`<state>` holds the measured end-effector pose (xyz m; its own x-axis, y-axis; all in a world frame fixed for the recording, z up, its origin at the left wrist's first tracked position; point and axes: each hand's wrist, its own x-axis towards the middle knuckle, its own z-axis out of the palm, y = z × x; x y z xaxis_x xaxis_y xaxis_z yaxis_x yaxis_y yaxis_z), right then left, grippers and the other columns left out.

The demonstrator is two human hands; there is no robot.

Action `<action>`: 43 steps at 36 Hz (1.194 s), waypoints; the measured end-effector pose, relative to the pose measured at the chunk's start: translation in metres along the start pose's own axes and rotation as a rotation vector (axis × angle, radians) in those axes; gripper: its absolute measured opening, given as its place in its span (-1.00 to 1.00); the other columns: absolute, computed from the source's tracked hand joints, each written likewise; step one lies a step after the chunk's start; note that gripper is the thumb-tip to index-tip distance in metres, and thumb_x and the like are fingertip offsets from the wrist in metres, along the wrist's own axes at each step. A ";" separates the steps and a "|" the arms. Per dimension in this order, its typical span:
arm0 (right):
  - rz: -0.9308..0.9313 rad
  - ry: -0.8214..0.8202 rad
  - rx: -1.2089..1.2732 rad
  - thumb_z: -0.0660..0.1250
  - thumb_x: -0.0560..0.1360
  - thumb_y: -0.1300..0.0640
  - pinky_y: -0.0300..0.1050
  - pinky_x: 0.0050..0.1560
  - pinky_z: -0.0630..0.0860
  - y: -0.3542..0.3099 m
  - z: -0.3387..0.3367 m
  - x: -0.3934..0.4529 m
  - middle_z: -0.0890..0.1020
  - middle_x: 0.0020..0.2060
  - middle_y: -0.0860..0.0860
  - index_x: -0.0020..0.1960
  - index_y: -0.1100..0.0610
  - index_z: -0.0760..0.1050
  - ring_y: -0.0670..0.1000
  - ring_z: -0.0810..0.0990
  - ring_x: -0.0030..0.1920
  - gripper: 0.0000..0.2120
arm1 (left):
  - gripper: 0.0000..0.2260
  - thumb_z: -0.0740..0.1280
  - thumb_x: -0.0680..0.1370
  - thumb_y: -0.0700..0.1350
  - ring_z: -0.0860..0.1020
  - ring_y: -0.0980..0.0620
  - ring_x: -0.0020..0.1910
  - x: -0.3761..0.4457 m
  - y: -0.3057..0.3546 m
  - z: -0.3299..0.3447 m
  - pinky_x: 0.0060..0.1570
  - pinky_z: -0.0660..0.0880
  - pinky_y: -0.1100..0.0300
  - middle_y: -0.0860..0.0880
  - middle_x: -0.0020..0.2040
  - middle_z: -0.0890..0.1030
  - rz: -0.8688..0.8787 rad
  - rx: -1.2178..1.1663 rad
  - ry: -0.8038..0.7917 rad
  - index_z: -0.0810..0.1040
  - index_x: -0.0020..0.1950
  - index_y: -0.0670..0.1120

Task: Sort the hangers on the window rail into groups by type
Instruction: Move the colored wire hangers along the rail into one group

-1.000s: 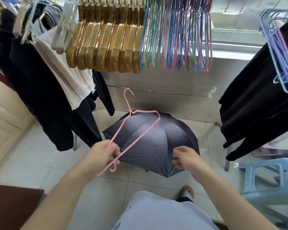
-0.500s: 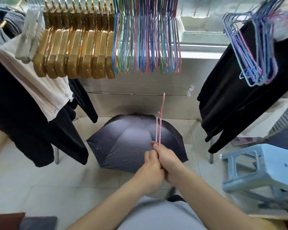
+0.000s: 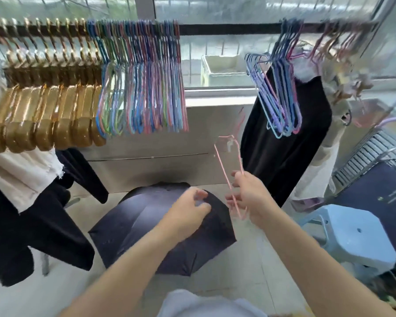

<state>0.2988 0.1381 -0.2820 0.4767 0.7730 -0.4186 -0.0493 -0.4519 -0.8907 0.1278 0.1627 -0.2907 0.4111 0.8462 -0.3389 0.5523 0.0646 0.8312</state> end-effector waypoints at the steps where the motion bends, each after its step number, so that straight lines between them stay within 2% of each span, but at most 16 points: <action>1: -0.031 0.015 -0.027 0.11 0.67 0.04 0.25 0.00 0.65 -0.009 -0.011 0.002 0.55 -0.15 0.12 -0.02 -0.03 0.49 0.22 0.63 -0.19 -0.80 | -0.88 0.28 0.62 -0.13 0.67 0.08 -0.11 0.004 0.008 -0.002 -0.18 0.63 0.14 0.16 0.13 0.60 0.004 -0.040 -0.003 0.52 0.11 0.08; 3: -0.106 0.041 -0.102 0.10 0.67 0.01 0.27 -0.02 0.68 -0.032 -0.034 0.007 0.57 -0.11 0.11 -0.04 -0.05 0.49 0.22 0.69 -0.15 -0.79 | -0.87 0.28 0.63 -0.20 0.71 0.03 -0.19 0.012 0.032 -0.006 -0.14 0.62 0.10 -0.02 0.07 0.66 0.037 -0.069 -0.010 0.57 0.07 0.00; 6: -0.239 0.064 -0.164 0.09 0.69 -0.02 0.22 -0.07 0.67 -0.067 -0.063 0.014 0.57 -0.10 0.10 0.04 -0.02 0.50 0.17 0.67 -0.19 -0.77 | -0.87 0.27 0.63 -0.28 0.68 -0.06 -0.25 0.016 0.075 -0.018 -0.31 0.57 0.20 -0.19 0.03 0.69 0.123 -0.077 0.010 0.58 0.02 -0.09; 8: -0.304 0.070 -0.174 0.08 0.71 -0.02 0.28 -0.02 0.65 -0.090 -0.076 0.020 0.56 -0.13 0.10 0.06 0.01 0.49 0.20 0.65 -0.17 -0.77 | -0.85 0.27 0.63 -0.28 0.68 -0.14 -0.21 0.019 0.099 -0.030 -0.30 0.60 0.14 -0.18 -0.02 0.71 0.172 -0.063 0.050 0.59 -0.01 -0.09; 11: -0.391 0.079 -0.193 0.08 0.71 -0.02 0.30 0.02 0.65 -0.122 -0.097 0.026 0.58 -0.13 0.10 0.11 0.07 0.50 0.24 0.69 -0.14 -0.73 | -0.86 0.28 0.65 -0.25 0.68 -0.10 -0.22 0.018 0.135 -0.044 -0.09 0.65 -0.06 -0.08 -0.11 0.73 0.238 -0.024 0.154 0.62 0.00 -0.09; 15: -0.457 0.079 -0.229 0.06 0.72 -0.03 0.15 -0.12 0.65 -0.153 -0.112 0.040 0.61 -0.16 0.13 0.28 0.15 0.50 0.16 0.68 -0.25 -0.64 | -0.87 0.28 0.66 -0.23 0.69 -0.01 -0.25 0.014 0.165 -0.066 -0.09 0.66 0.07 -0.04 -0.10 0.73 0.249 0.019 0.264 0.61 0.04 -0.08; 17: -0.443 0.062 -0.220 0.05 0.72 -0.02 0.17 -0.10 0.67 -0.167 -0.117 0.047 0.58 -0.14 0.12 0.32 0.17 0.49 0.20 0.69 -0.21 -0.63 | -0.87 0.28 0.66 -0.23 0.68 0.01 -0.26 0.013 0.174 -0.073 -0.11 0.64 0.07 -0.04 -0.11 0.73 0.250 0.037 0.294 0.62 0.03 -0.09; 20: -0.412 0.043 -0.208 0.05 0.73 0.02 0.27 0.04 0.66 -0.189 -0.123 0.056 0.55 -0.13 0.16 0.39 0.22 0.44 0.29 0.71 -0.10 -0.62 | -0.87 0.28 0.66 -0.24 0.70 -0.04 -0.23 0.010 0.187 -0.079 -0.11 0.64 0.02 -0.07 -0.10 0.73 0.248 0.068 0.306 0.62 0.04 -0.10; 23: -0.349 0.018 -0.194 0.06 0.73 0.08 0.25 0.05 0.65 -0.201 -0.126 0.066 0.52 -0.12 0.23 0.38 0.27 0.41 0.31 0.68 -0.12 -0.64 | -0.87 0.27 0.67 -0.26 0.67 -0.05 -0.26 0.007 0.195 -0.081 -0.12 0.65 -0.01 -0.11 -0.09 0.72 0.260 0.067 0.312 0.61 0.06 -0.15; 26: -0.280 0.002 -0.247 0.09 0.72 0.04 0.19 -0.07 0.68 -0.202 -0.126 0.079 0.53 -0.05 0.27 0.38 0.26 0.40 0.32 0.69 -0.10 -0.63 | -0.87 0.27 0.67 -0.25 0.68 -0.06 -0.25 0.002 0.195 -0.082 -0.21 0.63 0.11 -0.11 -0.09 0.72 0.265 0.070 0.318 0.61 0.07 -0.14; 30: -0.213 0.006 -0.291 0.07 0.70 0.12 0.00 -0.39 0.64 -0.198 -0.123 0.091 0.52 0.03 0.31 0.45 0.26 0.34 0.27 0.69 -0.18 -0.62 | -0.88 0.29 0.66 -0.25 0.67 0.01 -0.29 0.001 0.191 -0.095 -0.19 0.63 0.12 -0.10 -0.10 0.72 0.244 0.091 0.322 0.62 0.06 -0.13; 34: -0.200 0.059 -0.314 0.05 0.63 0.22 0.07 -0.29 0.67 -0.196 -0.123 0.092 0.55 -0.01 0.32 0.42 0.28 0.36 0.28 0.69 -0.20 -0.60 | -0.88 0.27 0.67 -0.26 0.66 0.01 -0.29 0.001 0.192 -0.106 -0.29 0.59 0.18 -0.14 -0.07 0.71 0.226 0.066 0.334 0.61 0.07 -0.13; 37: -0.179 0.096 -0.304 0.05 0.63 0.21 -0.02 -0.39 0.62 -0.194 -0.125 0.094 0.53 0.01 0.27 0.37 0.28 0.37 0.25 0.71 -0.22 -0.65 | -0.88 0.28 0.66 -0.26 0.66 0.01 -0.29 0.002 0.194 -0.108 -0.29 0.58 0.18 -0.13 -0.08 0.71 0.239 0.063 0.353 0.61 0.06 -0.12; 38: -0.166 0.109 -0.294 0.04 0.63 0.21 0.00 -0.36 0.62 -0.192 -0.125 0.095 0.52 0.00 0.27 0.35 0.26 0.37 0.26 0.71 -0.20 -0.66 | -0.88 0.28 0.66 -0.26 0.66 0.01 -0.29 0.002 0.194 -0.108 -0.28 0.58 0.18 -0.13 -0.08 0.71 0.241 0.065 0.352 0.61 0.06 -0.11; 41: -0.133 0.171 -0.267 0.06 0.59 0.25 0.17 -0.21 0.69 -0.189 -0.126 0.097 0.55 -0.05 0.29 0.26 0.26 0.40 0.28 0.70 -0.21 -0.71 | -0.88 0.28 0.66 -0.24 0.67 0.00 -0.27 0.000 0.194 -0.108 -0.24 0.59 0.15 -0.12 -0.06 0.70 0.250 0.089 0.357 0.60 0.06 -0.09; 43: -0.154 0.218 -0.303 0.07 0.59 0.25 0.22 -0.18 0.70 -0.188 -0.126 0.097 0.61 -0.11 0.31 0.18 0.29 0.42 0.27 0.71 -0.26 -0.76 | -0.89 0.28 0.66 -0.23 0.67 0.02 -0.26 0.000 0.194 -0.107 -0.24 0.58 0.16 -0.10 -0.03 0.68 0.266 0.120 0.382 0.59 0.07 -0.08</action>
<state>0.4647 0.2419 -0.1332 0.6346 0.7444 -0.2077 0.2826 -0.4737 -0.8341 0.1569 0.2318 -0.0818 0.2661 0.9604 0.0829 0.5533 -0.2226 0.8027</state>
